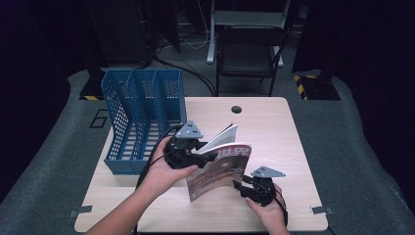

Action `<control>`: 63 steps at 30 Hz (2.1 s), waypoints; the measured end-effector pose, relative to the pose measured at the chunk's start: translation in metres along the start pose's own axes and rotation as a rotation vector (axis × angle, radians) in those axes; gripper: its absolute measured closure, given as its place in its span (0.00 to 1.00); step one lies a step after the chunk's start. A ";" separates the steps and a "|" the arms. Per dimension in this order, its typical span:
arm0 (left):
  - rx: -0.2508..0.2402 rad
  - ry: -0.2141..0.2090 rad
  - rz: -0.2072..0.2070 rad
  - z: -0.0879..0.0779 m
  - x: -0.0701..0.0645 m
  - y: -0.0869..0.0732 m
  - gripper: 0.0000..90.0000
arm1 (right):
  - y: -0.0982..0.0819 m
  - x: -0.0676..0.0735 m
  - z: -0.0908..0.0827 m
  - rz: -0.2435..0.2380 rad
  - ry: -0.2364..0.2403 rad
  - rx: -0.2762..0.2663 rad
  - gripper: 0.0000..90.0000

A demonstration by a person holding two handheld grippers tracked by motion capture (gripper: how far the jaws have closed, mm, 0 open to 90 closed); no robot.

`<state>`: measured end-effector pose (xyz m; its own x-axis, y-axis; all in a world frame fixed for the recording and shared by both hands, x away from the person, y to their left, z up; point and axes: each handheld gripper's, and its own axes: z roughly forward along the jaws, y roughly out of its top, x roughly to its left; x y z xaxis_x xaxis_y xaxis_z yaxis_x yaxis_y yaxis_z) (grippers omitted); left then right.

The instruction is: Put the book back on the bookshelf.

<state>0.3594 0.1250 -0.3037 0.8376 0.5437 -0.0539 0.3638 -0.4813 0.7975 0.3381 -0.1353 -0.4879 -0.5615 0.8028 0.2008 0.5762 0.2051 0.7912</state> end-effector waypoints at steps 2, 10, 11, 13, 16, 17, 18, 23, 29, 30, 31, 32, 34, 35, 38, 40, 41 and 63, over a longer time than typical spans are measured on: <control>0.006 0.004 0.003 0.001 0.001 0.002 0.66 | 0.000 0.000 0.000 -0.001 -0.002 0.003 0.61; 0.023 0.005 -0.014 0.009 0.004 0.005 0.73 | 0.000 0.000 0.001 -0.009 -0.009 0.000 0.61; 0.023 -0.001 -0.017 0.009 0.004 0.005 0.74 | 0.000 0.000 0.001 -0.005 -0.004 0.002 0.61; 0.033 -0.002 -0.015 0.011 0.004 0.005 0.76 | 0.000 0.000 0.001 -0.007 -0.004 0.003 0.61; 0.044 0.004 -0.018 0.013 0.004 0.006 0.79 | 0.000 0.000 0.001 -0.002 0.001 0.003 0.61; 0.051 0.003 -0.019 0.013 0.005 0.006 0.80 | 0.000 0.000 0.002 -0.008 0.000 0.001 0.61; 0.055 0.005 -0.018 0.014 0.005 0.006 0.81 | 0.000 -0.001 0.002 -0.013 0.001 -0.001 0.61; 0.071 0.016 -0.018 0.016 0.005 0.008 0.84 | 0.000 -0.001 0.003 -0.011 -0.008 0.004 0.61; 0.106 0.026 -0.011 0.020 0.006 0.008 0.86 | 0.000 0.001 0.004 -0.004 -0.010 0.012 0.61; 0.108 0.026 -0.012 0.020 0.006 0.008 0.87 | 0.000 0.001 0.004 -0.008 -0.013 0.005 0.61; 0.111 0.028 -0.011 0.020 0.006 0.009 0.87 | 0.000 0.000 0.003 -0.008 -0.008 0.005 0.61; 0.117 0.031 -0.008 0.020 0.006 0.009 0.87 | 0.000 0.000 0.003 -0.005 0.001 0.006 0.61; 0.122 0.031 -0.006 0.020 0.005 0.010 0.88 | 0.000 0.000 0.004 -0.007 -0.005 0.011 0.61; 0.127 0.034 -0.004 0.020 0.005 0.010 0.89 | 0.000 0.000 0.004 -0.003 -0.009 0.012 0.61; 0.133 0.040 0.008 0.021 0.004 0.011 0.91 | 0.000 0.000 0.004 -0.008 -0.008 0.011 0.61; 0.135 0.043 0.013 0.021 0.003 0.011 0.92 | 0.000 0.000 0.004 -0.007 -0.009 0.008 0.61; 0.136 0.045 0.014 0.021 0.003 0.012 0.92 | 0.000 0.000 0.004 -0.004 -0.009 0.009 0.61; 0.152 0.049 0.023 0.021 0.004 0.013 0.93 | 0.000 0.000 0.004 -0.006 -0.001 0.016 0.61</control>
<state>0.3759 0.1064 -0.3056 0.8267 0.5627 -0.0041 0.4054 -0.5905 0.6978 0.3400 -0.1330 -0.4904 -0.5644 0.8021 0.1951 0.5820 0.2191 0.7831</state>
